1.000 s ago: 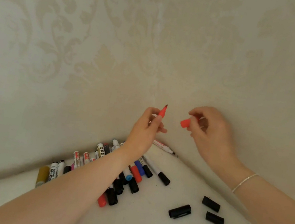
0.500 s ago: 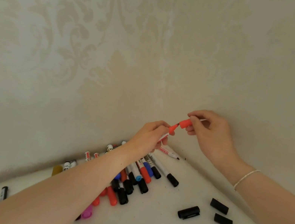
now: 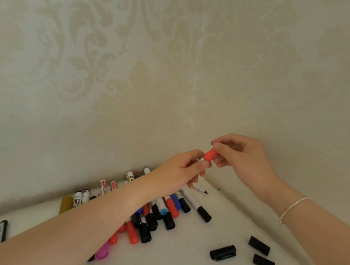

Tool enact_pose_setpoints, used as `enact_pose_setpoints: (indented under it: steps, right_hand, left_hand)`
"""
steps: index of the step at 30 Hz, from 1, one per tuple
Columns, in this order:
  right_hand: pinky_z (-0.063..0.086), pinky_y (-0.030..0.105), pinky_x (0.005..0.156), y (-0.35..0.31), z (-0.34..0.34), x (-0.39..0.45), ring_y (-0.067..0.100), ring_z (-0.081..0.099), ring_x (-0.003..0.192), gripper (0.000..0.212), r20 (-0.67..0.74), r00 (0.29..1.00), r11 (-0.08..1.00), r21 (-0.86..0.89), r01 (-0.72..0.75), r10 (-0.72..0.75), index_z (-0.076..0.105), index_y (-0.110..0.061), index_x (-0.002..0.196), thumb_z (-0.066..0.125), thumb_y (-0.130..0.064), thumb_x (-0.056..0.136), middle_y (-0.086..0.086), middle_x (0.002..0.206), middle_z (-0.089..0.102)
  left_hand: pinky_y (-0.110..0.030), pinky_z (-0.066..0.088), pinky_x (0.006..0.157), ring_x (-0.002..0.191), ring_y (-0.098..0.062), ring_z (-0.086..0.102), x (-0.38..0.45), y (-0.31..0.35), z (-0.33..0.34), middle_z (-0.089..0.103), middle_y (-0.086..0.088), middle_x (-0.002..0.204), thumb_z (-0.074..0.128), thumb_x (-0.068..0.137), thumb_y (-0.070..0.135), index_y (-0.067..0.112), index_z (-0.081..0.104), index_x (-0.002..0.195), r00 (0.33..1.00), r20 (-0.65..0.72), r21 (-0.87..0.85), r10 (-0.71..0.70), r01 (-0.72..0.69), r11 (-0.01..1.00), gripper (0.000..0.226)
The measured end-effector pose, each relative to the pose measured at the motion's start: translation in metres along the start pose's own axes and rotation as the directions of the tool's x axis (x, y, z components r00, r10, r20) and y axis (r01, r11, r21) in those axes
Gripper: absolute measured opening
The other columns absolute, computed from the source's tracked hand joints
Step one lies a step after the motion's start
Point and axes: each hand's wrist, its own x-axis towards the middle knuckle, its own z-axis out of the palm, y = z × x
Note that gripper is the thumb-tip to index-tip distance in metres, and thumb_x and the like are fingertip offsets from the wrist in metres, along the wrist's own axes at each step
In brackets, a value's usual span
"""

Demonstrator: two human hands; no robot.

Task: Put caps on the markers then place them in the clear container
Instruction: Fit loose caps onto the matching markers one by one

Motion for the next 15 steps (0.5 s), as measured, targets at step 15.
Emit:
enact_pose_setpoints:
  steps: [15]
  right_hand:
    - [0.026,0.021,0.04,-0.007,0.006,0.004,0.016,0.026,0.034,0.052,0.048,0.98,0.929,-0.332,-0.167,0.194,0.031,-0.014,0.052,0.038,-0.037,0.098,0.001,0.043,0.027]
  left_hand:
    - [-0.032,0.037,0.06,0.056,-0.01,0.038,-0.004,0.002,-0.006,0.037,0.007,0.059,0.044,0.096,0.049,0.021,0.065,0.094,0.994,-0.088,0.234,0.063,-0.04,0.971,0.035]
